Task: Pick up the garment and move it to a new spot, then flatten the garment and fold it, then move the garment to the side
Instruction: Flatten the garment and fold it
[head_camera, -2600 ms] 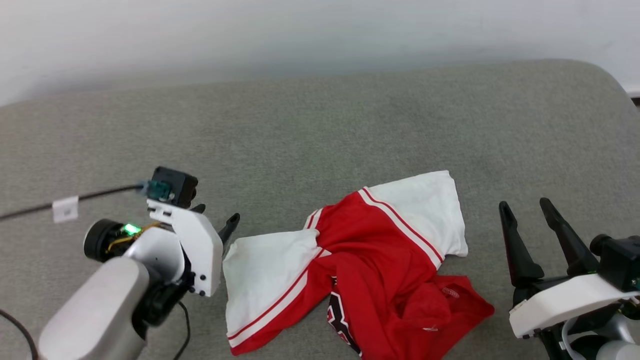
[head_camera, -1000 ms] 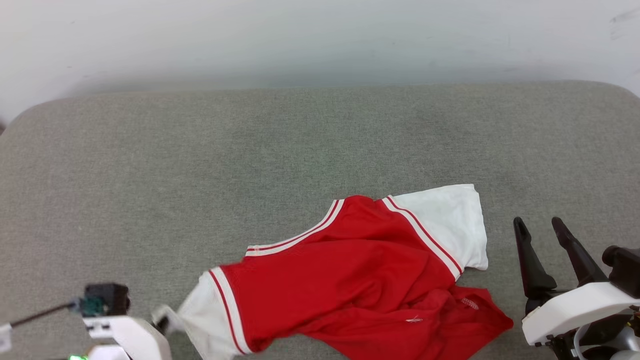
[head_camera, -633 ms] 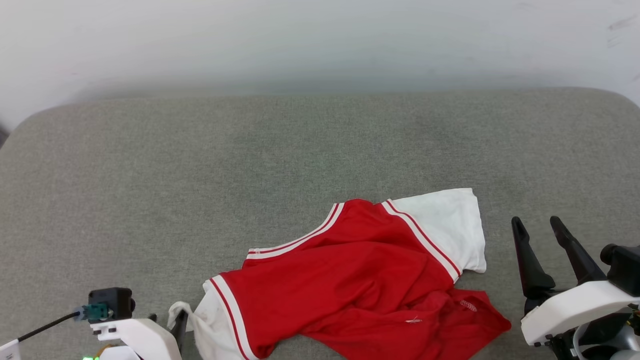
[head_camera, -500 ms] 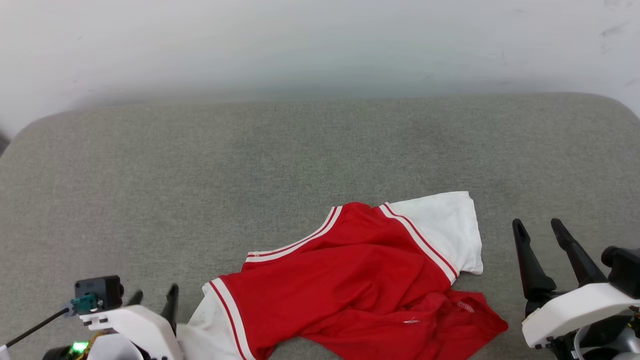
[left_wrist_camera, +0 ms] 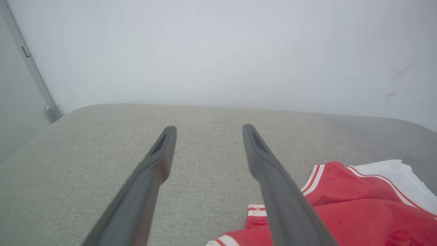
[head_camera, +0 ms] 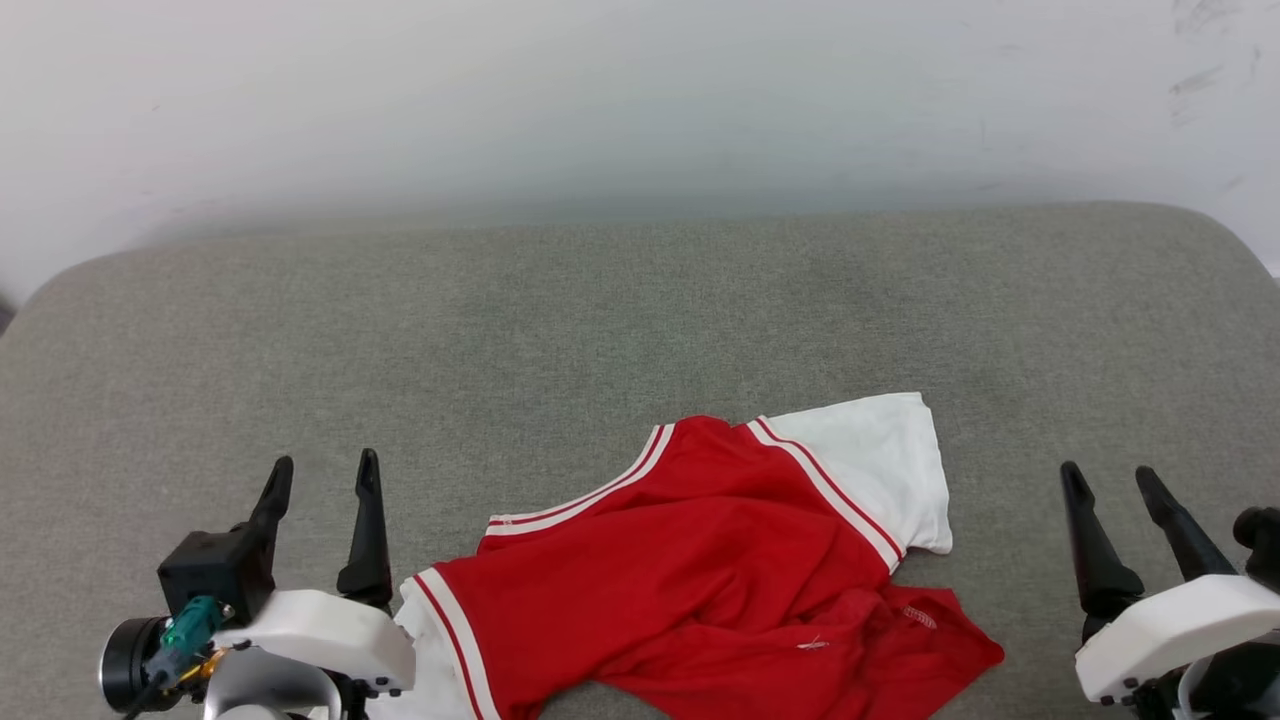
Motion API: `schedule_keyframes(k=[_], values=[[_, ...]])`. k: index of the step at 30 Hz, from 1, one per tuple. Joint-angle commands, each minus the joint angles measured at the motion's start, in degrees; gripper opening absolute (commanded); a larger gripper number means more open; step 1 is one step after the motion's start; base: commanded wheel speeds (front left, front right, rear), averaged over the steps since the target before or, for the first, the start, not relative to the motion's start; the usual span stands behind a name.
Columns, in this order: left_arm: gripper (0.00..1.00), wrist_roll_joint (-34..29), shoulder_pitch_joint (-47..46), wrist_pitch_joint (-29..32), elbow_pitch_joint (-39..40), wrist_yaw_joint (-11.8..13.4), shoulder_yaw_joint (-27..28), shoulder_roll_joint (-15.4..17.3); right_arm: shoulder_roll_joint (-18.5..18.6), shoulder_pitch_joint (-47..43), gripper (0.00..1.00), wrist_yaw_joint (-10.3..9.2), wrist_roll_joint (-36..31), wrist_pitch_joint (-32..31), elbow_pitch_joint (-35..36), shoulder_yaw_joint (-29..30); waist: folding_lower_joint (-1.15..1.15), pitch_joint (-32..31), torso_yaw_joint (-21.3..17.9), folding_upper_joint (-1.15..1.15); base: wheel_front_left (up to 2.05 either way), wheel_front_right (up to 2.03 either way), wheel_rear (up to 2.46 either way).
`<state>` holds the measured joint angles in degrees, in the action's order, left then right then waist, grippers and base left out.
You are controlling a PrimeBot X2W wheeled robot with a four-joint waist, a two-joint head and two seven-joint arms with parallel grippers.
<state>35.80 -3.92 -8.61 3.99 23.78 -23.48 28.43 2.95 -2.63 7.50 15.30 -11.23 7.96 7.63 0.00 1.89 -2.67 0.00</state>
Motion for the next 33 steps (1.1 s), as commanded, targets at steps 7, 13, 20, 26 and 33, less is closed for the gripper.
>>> schedule_keyframes(k=[7, 13, 20, 26, 33], values=[[1.0, -3.38, -1.67, -2.05, 3.35, 1.53, -2.0, -1.37, 2.76, 8.31, 1.0, -0.02, 3.15, -7.51, -9.74, 4.13, 0.0, 2.79, 1.99, 0.0, 0.0, 0.0, 0.0], [1.0, -4.64, -4.49, -2.02, 4.08, 0.77, -4.04, -2.88, 8.49, 18.69, 1.0, -0.01, 7.27, -19.03, -23.12, 3.37, 0.0, 6.08, 5.82, 0.0, 0.0, 0.0, 0.0], [1.0, -5.35, -8.22, -2.9, 3.39, -0.44, -5.17, -4.67, 12.29, 30.54, 1.0, -0.02, 8.76, -28.7, -33.94, 1.01, 0.0, 10.66, 9.86, 0.0, 0.0, 0.0, 0.0], [1.0, -5.75, -10.36, -3.67, 2.74, -0.93, -5.76, -5.89, 13.82, 37.98, 1.0, -0.02, 7.67, -31.78, -41.42, -1.34, 0.0, 14.61, 11.98, 0.0, 0.0, 0.0, 0.0], [1.0, -5.66, -11.8, -4.21, 1.72, -1.71, -6.13, -6.65, 13.33, 39.59, 1.0, -0.05, 7.17, -34.36, -49.36, -3.55, 0.0, 16.69, 13.03, 0.0, 0.0, 0.0, 0.0]])
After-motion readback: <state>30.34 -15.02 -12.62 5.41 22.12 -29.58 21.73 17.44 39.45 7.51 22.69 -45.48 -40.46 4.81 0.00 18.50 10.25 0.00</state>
